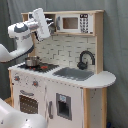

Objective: Play with the kitchen

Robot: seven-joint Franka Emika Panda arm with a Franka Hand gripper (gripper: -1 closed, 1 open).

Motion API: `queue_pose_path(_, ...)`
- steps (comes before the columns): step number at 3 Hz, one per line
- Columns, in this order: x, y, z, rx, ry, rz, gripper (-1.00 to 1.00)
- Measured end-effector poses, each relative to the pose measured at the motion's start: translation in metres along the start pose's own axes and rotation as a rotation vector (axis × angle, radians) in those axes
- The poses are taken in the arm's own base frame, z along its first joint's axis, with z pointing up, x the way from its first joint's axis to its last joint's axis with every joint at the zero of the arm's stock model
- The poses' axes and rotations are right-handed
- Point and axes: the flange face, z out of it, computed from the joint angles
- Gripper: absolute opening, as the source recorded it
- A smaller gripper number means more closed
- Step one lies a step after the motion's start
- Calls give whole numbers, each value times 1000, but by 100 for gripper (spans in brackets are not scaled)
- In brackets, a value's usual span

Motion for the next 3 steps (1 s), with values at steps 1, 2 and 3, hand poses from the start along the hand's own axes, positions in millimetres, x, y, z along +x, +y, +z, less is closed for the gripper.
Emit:
queue_pose_path(1, 0, 4, -11, 6, -6, 73, -100)
queue_pose_path(2, -1, 5, -10, 4, -8, 76, 100)
queue_pose_path(3, -11, 16, 2, -11, -36, 103, 100)
